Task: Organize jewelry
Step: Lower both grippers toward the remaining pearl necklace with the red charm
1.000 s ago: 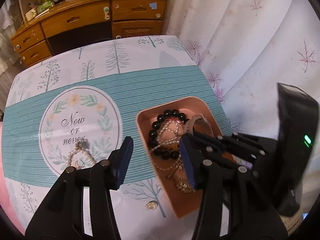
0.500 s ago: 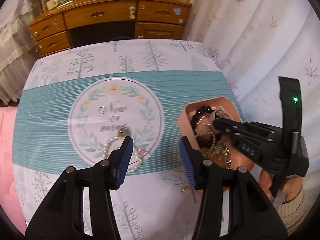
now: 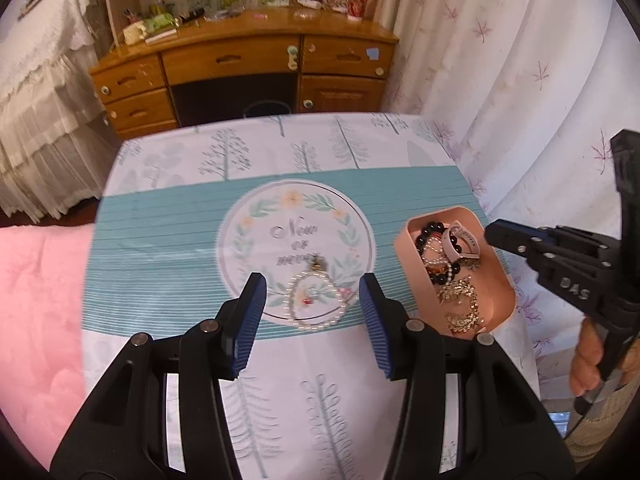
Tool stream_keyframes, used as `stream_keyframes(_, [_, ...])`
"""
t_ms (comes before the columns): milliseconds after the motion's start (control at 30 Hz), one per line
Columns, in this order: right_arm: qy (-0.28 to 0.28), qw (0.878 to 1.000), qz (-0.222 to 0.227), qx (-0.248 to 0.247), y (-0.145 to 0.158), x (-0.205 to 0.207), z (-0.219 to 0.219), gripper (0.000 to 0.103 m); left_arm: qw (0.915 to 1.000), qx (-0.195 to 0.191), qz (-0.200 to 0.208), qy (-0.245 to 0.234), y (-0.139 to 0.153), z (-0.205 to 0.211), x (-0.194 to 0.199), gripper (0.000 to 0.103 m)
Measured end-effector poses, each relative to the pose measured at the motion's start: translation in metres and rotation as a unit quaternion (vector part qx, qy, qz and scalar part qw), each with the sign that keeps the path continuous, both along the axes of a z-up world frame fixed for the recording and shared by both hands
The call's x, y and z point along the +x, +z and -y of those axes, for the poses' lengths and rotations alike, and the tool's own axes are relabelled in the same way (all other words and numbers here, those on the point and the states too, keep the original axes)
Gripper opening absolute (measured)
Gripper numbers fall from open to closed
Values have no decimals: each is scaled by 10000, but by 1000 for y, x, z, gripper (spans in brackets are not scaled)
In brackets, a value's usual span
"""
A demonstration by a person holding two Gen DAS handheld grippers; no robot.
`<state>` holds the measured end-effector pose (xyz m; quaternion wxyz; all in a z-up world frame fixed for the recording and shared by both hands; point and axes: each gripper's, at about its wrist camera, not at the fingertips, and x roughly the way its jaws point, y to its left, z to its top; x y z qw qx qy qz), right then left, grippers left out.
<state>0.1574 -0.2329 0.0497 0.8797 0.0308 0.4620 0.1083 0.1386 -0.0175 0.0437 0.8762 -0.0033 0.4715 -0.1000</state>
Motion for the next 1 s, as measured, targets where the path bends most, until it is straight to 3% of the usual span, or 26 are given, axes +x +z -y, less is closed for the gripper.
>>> stream_keyframes(200, [307,9994,170,17,43,-10,-43,9,9996,214,148,91,18,-31,-6,52])
stream_keyframes(367, [593,9981,51,-188,45,1,-86,9,9996,234,-80,114,0,-47,2,52])
stream_keyframes(733, [406,9952,-892,41,-33,66,-109,10,9943,200,-1044,-117,-103,-31,45,52])
stream_keyframes(933, [364,9899,-1333,311,-83,94,-105,10,9915,137,-1279,-216,-135,-18,64,51])
stream_keyframes(1000, [377,9882,-1436,377,-94,99,-107,10,9906,157,-1340,-223,-144,-14,70,44])
